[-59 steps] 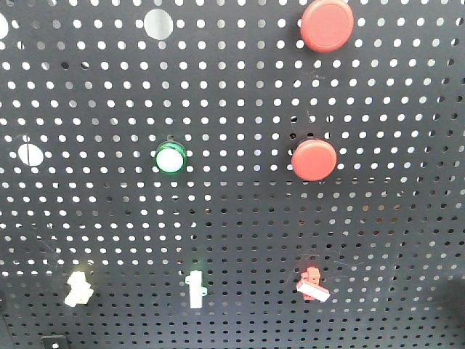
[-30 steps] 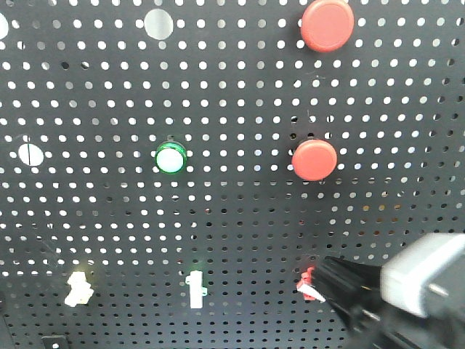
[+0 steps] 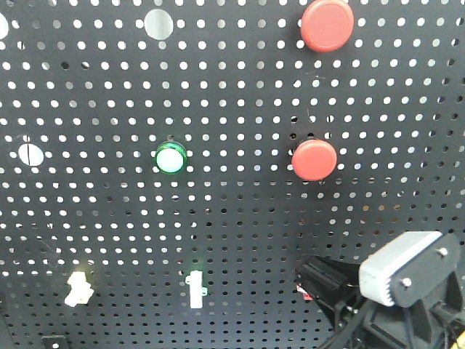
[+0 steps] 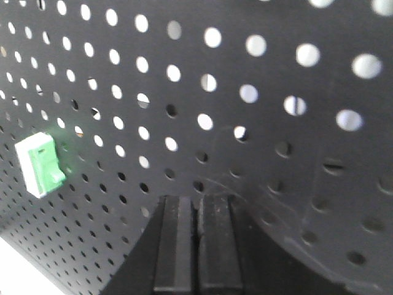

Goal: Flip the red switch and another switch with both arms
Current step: 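Move the right gripper up to the red-white toggle switch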

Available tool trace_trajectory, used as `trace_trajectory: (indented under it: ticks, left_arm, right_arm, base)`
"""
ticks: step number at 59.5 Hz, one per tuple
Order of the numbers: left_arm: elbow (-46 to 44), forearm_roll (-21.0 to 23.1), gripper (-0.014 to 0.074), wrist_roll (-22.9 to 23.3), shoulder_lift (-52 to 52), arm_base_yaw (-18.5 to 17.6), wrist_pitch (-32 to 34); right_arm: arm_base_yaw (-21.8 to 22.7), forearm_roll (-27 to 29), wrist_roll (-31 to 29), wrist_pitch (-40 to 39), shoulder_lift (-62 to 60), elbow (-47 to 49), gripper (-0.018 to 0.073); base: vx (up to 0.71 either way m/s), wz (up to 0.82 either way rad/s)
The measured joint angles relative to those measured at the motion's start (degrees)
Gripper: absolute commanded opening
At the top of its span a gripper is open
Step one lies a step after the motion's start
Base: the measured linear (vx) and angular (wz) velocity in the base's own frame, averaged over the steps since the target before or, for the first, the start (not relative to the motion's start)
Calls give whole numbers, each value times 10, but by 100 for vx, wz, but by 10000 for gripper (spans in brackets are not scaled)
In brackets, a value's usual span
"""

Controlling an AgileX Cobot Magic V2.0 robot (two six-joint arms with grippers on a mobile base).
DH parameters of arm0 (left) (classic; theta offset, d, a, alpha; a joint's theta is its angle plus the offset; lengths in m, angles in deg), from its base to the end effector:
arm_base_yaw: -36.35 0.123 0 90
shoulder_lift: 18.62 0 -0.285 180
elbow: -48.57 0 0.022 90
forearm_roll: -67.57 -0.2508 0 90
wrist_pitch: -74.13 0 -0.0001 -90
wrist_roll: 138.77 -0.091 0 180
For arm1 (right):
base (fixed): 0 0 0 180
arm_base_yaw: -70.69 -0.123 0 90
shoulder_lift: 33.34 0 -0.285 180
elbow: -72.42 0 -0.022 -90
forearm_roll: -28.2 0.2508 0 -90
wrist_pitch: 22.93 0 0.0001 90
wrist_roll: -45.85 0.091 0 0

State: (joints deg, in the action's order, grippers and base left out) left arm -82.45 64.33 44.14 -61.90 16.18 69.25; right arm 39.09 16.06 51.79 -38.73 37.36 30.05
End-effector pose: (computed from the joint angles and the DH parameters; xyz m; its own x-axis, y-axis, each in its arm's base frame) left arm 0.1262 -0.0459 0.3191 -0.1147 0.0480 -0.9922 0.3410 0.9401 0.0061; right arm 0.1976 0.1277 0.3018 -0.0549 -0.1513 -0.9870 -0.5799 0.8095 -0.0918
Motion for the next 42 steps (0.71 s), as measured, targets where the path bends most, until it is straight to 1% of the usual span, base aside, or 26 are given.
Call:
trace_trajectory:
  ticks: [4, 6, 11, 22, 42]
  left_arm:
    - [0, 0, 3, 0, 0, 0, 0]
    - [0, 0, 3, 0, 0, 0, 0]
    - [0, 0, 3, 0, 0, 0, 0]
    - [0, -1, 3, 0, 0, 0, -1]
    - [0, -1, 3, 0, 0, 0, -1]
  right_arm:
    - [-14, 0, 0, -1, 3, 0, -6]
    - [-26, -1, 0, 9, 6, 0, -6]
    - [-41, -1, -2, 26, 12, 0, -6]
    - [-43, 10, -2, 61, 13, 0, -6]
    - [-43, 18, -3, 42, -47, 0, -6]
  base:
    - [0, 0]
    - [0, 0]
    - [0, 0]
    - [0, 0]
    - [0, 0]
